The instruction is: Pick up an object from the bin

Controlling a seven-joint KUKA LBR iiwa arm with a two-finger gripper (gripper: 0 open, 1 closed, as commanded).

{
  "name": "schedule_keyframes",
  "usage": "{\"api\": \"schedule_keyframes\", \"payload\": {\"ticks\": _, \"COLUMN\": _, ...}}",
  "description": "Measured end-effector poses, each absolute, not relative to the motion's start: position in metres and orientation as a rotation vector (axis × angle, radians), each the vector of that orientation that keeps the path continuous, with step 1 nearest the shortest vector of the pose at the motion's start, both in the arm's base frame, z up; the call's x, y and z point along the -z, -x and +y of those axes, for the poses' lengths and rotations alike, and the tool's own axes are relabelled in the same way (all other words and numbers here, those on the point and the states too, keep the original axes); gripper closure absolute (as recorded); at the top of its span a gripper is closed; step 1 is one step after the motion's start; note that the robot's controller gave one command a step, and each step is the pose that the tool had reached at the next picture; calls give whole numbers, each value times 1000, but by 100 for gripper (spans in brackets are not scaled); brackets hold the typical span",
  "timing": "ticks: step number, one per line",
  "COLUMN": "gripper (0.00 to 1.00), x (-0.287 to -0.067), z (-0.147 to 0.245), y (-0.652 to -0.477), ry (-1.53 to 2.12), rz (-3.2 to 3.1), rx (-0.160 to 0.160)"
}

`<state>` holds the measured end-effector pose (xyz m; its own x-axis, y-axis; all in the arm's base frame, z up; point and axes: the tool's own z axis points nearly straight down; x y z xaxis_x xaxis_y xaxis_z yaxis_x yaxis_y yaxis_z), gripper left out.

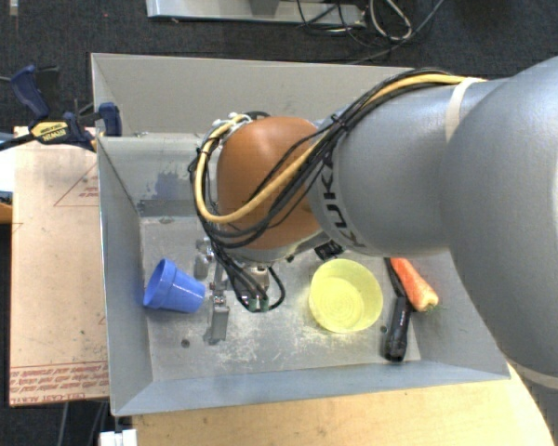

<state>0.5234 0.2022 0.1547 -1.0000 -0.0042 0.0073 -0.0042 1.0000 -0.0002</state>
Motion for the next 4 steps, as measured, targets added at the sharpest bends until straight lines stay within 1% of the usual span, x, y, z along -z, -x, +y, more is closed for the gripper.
{"api": "schedule_keyframes", "payload": {"ticks": 1, "gripper": 0, "x": -159, "z": 201, "y": -526, "ry": 1, "rz": -3141, "rx": 2}}
{"api": "schedule_keyframes", "payload": {"ticks": 2, "gripper": 0, "x": -136, "z": 233, "y": -548, "ry": 255, "rz": -3129, "rx": 4}}
{"api": "schedule_keyframes", "payload": {"ticks": 3, "gripper": 0, "x": -127, "z": 243, "y": -529, "ry": 827, "rz": -3030, "rx": 2}}
{"api": "schedule_keyframes", "payload": {"ticks": 4, "gripper": 0, "x": -108, "z": 237, "y": -546, "ry": 522, "rz": -3096, "rx": 2}}
